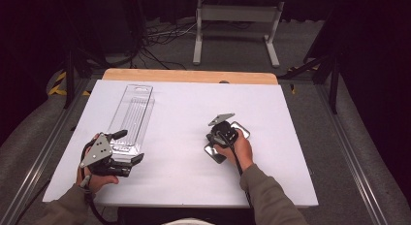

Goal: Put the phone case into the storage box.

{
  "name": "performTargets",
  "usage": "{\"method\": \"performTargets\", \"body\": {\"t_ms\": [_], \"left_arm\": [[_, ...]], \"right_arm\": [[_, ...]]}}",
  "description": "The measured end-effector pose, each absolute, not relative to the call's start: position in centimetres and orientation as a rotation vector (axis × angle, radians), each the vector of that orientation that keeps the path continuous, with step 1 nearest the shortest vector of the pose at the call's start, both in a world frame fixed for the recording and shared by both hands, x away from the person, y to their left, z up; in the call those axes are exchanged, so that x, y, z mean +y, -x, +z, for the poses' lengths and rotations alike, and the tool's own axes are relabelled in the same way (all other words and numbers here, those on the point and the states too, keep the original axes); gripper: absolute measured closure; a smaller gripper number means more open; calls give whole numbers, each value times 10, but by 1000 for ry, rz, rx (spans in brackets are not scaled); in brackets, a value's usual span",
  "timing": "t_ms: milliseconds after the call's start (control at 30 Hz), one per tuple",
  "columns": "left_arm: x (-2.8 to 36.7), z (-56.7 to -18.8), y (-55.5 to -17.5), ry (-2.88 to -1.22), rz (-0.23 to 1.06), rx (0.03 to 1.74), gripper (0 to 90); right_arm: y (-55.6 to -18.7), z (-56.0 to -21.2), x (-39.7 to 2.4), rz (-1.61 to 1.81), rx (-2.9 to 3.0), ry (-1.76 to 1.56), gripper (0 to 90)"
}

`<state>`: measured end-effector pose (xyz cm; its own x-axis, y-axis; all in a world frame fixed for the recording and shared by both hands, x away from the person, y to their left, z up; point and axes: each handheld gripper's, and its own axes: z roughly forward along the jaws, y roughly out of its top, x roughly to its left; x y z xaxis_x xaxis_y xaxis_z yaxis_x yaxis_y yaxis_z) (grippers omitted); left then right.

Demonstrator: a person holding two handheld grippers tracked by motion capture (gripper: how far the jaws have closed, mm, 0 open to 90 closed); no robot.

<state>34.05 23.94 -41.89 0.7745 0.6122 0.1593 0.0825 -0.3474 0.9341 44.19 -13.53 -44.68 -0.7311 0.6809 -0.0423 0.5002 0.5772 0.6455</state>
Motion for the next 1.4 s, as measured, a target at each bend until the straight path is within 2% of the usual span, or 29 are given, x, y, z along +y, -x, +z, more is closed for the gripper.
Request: {"method": "performTargets", "body": {"t_ms": [333,1100,1400], "left_arm": [[240,-420,-339,-1873,603,541,74],[238,-422,-341,-1887,600,531,75],[238,-422,-340,-1895,596,526,74]], "right_arm": [[-406,-448,-141,927,2591,-861,900],[-374,-448,-167,940,2607,-831,900],[-370,-434,-173,1019,2522,-823,839]]}}
